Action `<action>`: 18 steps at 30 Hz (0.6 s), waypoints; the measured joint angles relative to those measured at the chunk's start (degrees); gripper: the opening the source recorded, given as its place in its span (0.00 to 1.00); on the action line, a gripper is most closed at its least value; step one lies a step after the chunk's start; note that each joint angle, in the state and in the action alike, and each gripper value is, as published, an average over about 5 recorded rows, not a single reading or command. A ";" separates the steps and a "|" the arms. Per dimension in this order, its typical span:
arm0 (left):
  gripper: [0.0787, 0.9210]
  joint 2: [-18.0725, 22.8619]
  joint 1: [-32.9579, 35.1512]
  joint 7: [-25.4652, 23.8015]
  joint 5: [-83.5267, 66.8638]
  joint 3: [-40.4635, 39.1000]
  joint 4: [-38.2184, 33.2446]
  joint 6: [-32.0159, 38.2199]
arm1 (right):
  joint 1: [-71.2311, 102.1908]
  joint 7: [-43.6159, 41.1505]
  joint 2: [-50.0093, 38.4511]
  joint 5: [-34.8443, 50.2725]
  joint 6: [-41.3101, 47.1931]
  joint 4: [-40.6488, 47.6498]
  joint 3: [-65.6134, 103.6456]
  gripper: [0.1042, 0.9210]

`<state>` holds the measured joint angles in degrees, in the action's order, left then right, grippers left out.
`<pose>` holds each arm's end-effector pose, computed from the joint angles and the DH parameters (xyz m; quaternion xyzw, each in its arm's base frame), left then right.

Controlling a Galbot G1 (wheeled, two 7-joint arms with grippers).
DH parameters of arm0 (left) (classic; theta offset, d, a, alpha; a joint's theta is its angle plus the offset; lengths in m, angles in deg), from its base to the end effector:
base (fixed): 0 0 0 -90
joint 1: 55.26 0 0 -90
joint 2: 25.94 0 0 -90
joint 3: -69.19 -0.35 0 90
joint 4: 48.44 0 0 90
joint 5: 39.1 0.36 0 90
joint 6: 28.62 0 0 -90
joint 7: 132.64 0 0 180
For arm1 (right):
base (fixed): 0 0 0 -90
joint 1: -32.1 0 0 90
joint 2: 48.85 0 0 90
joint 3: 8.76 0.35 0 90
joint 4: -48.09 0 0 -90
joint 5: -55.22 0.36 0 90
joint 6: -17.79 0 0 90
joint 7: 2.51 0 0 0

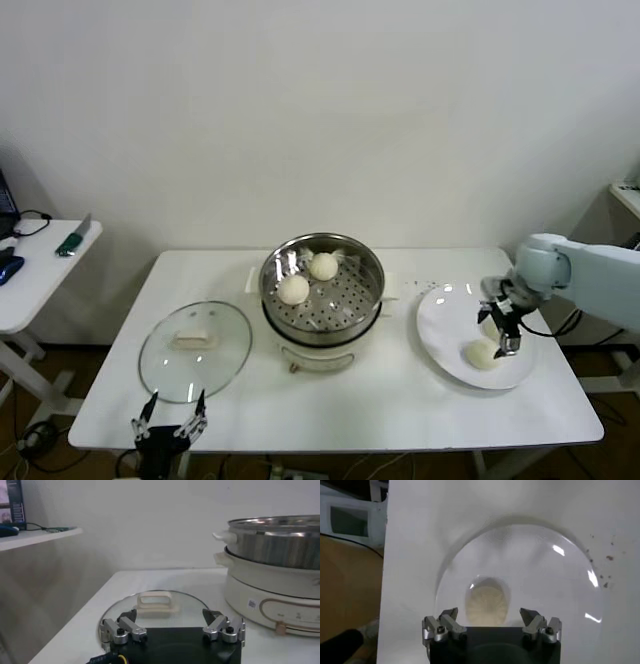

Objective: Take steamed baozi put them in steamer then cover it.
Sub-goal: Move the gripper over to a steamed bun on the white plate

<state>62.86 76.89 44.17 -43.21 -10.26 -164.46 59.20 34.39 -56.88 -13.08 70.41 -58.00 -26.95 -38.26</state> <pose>0.1078 0.0632 -0.3549 0.0482 -0.9865 -0.0190 0.1555 0.4973 -0.1824 -0.1913 0.4916 -0.5020 0.5337 0.4706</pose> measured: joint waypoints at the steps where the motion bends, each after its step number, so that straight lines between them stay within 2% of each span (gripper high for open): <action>1: 0.88 0.00 -0.02 0.00 0.06 -0.01 0.00 0.00 | 0.82 0.24 0.04 -0.23 0.17 0.30 0.64 0.88; 18: 0.88 0.01 0.35 0.07 0.59 -0.17 -0.33 0.08 | 10.49 2.66 0.19 -3.02 1.48 4.26 8.39 0.87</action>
<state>62.88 77.25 44.24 -42.62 -10.43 -164.79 59.28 44.88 -54.22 -12.89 67.39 -56.53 -22.69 -29.86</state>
